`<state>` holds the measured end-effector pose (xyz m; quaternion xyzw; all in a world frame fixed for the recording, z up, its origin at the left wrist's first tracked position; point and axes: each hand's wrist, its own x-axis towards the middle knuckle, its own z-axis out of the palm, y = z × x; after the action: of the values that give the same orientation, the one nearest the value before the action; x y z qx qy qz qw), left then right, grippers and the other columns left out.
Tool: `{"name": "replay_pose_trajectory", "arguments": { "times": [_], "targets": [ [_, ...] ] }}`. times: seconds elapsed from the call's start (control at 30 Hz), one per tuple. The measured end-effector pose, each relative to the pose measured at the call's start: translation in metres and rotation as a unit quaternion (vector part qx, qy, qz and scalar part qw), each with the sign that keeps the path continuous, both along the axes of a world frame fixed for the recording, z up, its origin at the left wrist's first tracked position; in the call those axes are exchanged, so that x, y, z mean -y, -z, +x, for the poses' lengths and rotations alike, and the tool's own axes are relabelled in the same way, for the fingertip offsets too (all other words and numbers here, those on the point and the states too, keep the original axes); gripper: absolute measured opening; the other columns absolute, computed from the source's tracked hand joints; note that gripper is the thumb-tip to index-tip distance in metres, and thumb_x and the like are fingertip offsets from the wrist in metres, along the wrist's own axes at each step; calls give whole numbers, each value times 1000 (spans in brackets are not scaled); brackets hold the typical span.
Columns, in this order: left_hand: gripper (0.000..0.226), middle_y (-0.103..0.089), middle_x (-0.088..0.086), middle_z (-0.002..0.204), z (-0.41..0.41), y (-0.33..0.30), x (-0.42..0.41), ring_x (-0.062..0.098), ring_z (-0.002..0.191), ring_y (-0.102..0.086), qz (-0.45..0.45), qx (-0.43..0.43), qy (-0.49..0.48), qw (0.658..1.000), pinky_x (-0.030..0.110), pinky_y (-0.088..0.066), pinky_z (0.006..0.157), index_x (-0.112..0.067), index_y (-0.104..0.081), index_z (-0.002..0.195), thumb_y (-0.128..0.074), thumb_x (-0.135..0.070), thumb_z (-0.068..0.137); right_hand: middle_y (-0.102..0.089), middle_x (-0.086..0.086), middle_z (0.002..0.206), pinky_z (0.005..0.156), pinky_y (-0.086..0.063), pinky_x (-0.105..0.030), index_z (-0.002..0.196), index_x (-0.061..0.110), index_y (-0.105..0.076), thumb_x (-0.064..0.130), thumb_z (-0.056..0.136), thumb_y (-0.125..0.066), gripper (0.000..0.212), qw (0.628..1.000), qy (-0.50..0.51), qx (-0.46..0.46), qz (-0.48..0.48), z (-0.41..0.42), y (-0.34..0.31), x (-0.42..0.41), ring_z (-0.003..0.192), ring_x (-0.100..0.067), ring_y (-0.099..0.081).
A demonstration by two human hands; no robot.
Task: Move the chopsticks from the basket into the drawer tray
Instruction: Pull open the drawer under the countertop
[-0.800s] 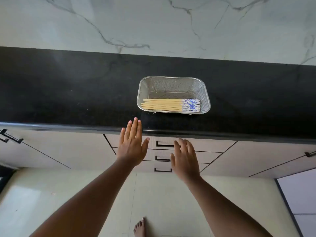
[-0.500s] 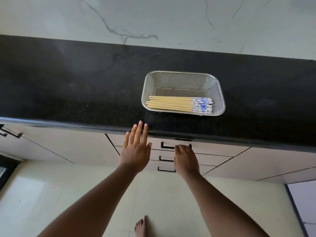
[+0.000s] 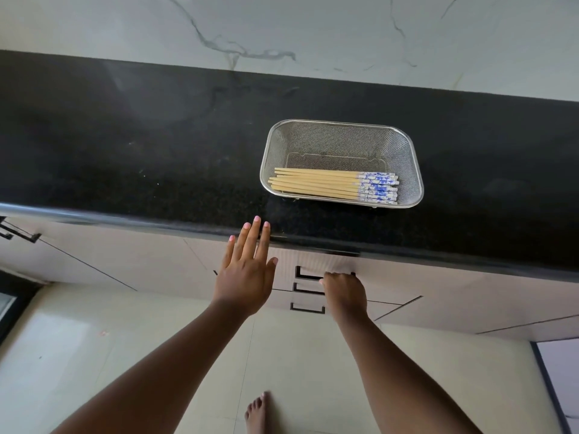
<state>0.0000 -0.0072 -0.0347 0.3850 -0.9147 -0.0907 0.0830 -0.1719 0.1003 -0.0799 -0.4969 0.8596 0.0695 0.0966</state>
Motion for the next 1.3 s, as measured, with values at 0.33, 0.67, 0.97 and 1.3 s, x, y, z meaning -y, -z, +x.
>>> {"name": "replay_pose_trajectory", "arguments": {
  "times": [0.33,0.67,0.97,1.3],
  "targets": [
    [66,27,1,157,12,3,-14,20,146,22,14,49,-20,999,38,11,118,-18,19,150,-14,-48,101,-58,-1,42,38,-46,-21,48,17,-59,12,40,-90,32,997,-55,3,-45,46,8,-78,39,-19,-59],
    [64,25,2,157,57,8,-77,19,146,19,39,21,-36,998,37,10,119,-15,17,149,-16,-41,102,-47,-14,143,109,-39,-37,137,6,-48,33,93,-48,52,952,-6,20,-305,64,-49,-127,132,-27,-44],
    [64,24,3,158,90,10,-116,18,145,23,49,27,-41,998,36,12,119,-17,19,149,-1,-47,95,-19,-10,158,117,-14,-37,149,6,-21,42,96,-22,65,984,44,-6,-171,77,-32,-159,145,-23,-21],
    [83,30,3,156,90,-3,-85,21,145,25,54,17,-79,995,37,11,117,-21,23,149,-10,-69,90,-18,-12,157,116,-21,-42,149,6,-22,50,94,-21,71,986,40,-16,-164,70,-56,-147,145,-28,-21]
  ]
}}
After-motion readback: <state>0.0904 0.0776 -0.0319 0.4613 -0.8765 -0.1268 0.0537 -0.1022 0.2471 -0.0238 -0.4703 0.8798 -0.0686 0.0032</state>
